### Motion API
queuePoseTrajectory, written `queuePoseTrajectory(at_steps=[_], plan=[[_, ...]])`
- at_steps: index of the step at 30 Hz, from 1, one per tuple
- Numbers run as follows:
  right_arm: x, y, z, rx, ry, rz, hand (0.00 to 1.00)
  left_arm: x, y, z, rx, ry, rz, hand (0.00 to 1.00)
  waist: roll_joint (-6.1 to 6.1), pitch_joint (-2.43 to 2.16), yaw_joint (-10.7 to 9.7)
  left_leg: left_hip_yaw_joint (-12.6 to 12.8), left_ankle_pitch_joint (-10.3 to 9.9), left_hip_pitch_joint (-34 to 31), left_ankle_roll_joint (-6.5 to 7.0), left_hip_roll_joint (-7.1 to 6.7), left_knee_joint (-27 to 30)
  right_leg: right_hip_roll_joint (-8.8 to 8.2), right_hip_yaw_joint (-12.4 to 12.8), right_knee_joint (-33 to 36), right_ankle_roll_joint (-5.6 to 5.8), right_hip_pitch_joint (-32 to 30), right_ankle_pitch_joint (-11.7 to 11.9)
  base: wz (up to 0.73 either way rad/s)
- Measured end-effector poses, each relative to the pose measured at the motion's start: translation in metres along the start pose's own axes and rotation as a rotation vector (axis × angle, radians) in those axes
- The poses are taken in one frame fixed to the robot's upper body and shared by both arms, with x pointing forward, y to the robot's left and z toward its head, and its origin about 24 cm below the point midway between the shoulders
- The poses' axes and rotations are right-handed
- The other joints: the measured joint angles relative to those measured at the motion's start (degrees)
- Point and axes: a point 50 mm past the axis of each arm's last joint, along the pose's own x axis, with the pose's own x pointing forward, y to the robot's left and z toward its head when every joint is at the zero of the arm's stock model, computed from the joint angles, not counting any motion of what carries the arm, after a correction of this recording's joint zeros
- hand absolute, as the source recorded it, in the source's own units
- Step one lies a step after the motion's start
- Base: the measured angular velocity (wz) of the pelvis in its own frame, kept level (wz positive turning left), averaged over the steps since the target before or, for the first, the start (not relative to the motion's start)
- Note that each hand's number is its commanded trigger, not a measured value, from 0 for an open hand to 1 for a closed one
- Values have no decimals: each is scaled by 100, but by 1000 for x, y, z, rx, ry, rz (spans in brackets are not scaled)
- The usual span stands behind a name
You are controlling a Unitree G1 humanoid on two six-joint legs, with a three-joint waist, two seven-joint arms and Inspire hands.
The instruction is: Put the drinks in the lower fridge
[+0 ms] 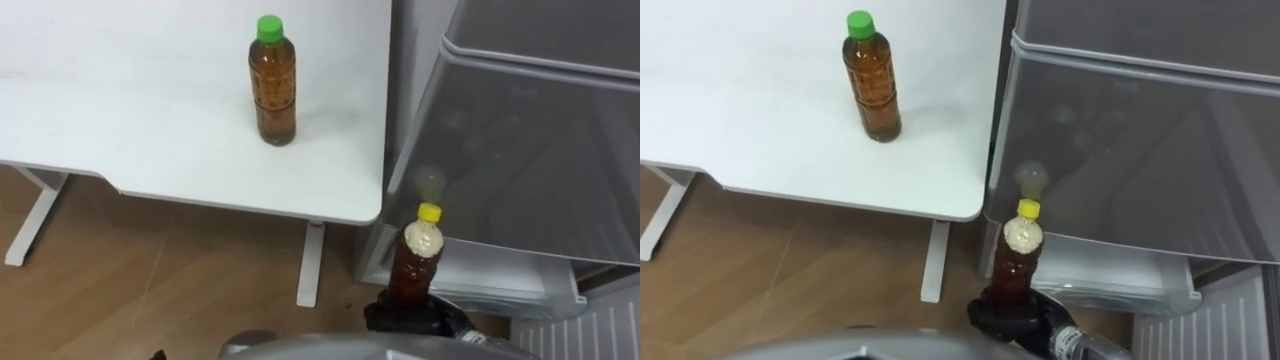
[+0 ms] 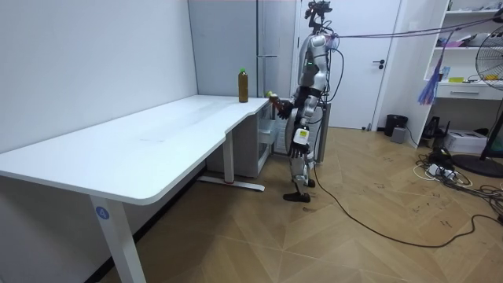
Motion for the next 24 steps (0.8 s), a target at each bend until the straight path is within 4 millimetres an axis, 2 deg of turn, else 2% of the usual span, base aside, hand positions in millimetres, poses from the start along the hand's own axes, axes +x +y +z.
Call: queuePoseTrajectory(at_steps=[5, 10, 13, 16, 18, 24], plan=[[-2, -6, -4, 169, -59, -63, 100, 0, 0, -1, 87, 1, 2, 0, 36, 4, -92, 38, 0, 10, 1, 9, 3, 8, 62, -1, 1, -11, 12, -4], [-10, -23, -12, 519, -134, -215, 100, -1, -4, -5, 169, 18, -15, 0, 96, 36, -125, 74, -29, 4, 30, 5, 38, 1, 103, -3, 14, -22, 12, -3], [-18, -33, -25, 710, -145, -335, 100, 0, -7, -8, 170, 29, -21, 0, 204, 63, -164, 72, -45, -8, 33, -3, 25, -4, 101, -10, 27, -29, 2, 0], [-21, -37, -30, 825, -171, -377, 100, -1, -7, -19, 170, 72, -18, 0, 270, 72, -251, 77, -49, -1, 25, -4, 13, 2, 121, -22, 21, -42, -13, 1], [-22, -38, -32, 886, -186, -398, 100, -1, -7, -20, 168, 80, -17, 0, 265, 62, -252, 84, -54, -2, 17, -1, 7, 7, 133, -21, 19, -54, -14, -2], [-23, -38, -35, 1002, -207, -430, 100, 0, -10, -22, 167, 103, -20, 0, 286, 78, -249, 87, -56, 23, 15, -1, -47, 12, 167, -6, 19, -60, -14, 0]])
